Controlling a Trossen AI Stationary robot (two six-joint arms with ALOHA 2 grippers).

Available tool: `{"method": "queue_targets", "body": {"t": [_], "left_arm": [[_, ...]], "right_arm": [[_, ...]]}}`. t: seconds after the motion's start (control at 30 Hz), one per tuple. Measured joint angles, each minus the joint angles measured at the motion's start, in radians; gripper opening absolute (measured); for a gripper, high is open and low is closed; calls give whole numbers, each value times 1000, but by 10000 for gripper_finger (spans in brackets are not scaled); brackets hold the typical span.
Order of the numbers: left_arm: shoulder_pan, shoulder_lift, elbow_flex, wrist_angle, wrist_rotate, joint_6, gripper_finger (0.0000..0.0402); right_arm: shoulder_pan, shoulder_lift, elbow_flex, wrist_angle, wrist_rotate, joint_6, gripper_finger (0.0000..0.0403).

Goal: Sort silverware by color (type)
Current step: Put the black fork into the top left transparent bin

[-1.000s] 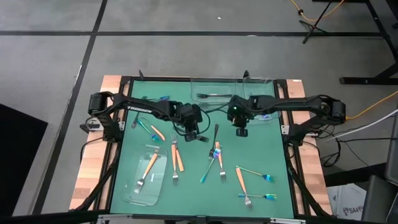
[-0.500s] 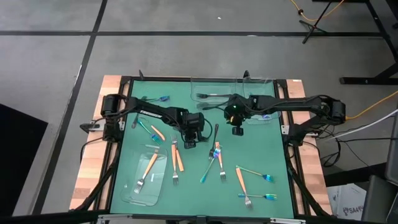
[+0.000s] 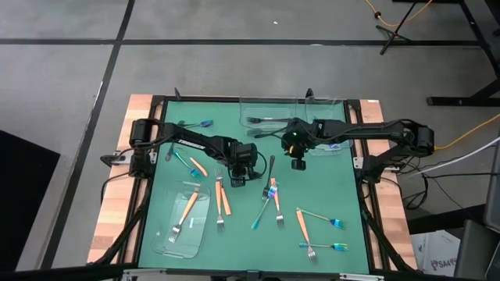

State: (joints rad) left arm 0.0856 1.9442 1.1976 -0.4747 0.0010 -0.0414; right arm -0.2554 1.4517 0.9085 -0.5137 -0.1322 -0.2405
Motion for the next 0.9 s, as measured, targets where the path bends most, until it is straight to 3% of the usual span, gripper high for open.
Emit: {"method": "queue_targets", "body": {"t": [0.27,0.47,0.73,0.9], "left_arm": [[-2,0,0,0,-19,-1,39],[-2,0,-2,13,-21,-34,7],[-1,3,-3,134,-48,-54,11],[-1,3,-3,244,-47,-99,11]], "right_arm": [[0,-18,0,-93,0,-3,65],[0,-179,-5,-246,34,-7,65],[0,-452,-182,-86,35,48,65],[0,-558,-259,-8,34,129,65]]}}
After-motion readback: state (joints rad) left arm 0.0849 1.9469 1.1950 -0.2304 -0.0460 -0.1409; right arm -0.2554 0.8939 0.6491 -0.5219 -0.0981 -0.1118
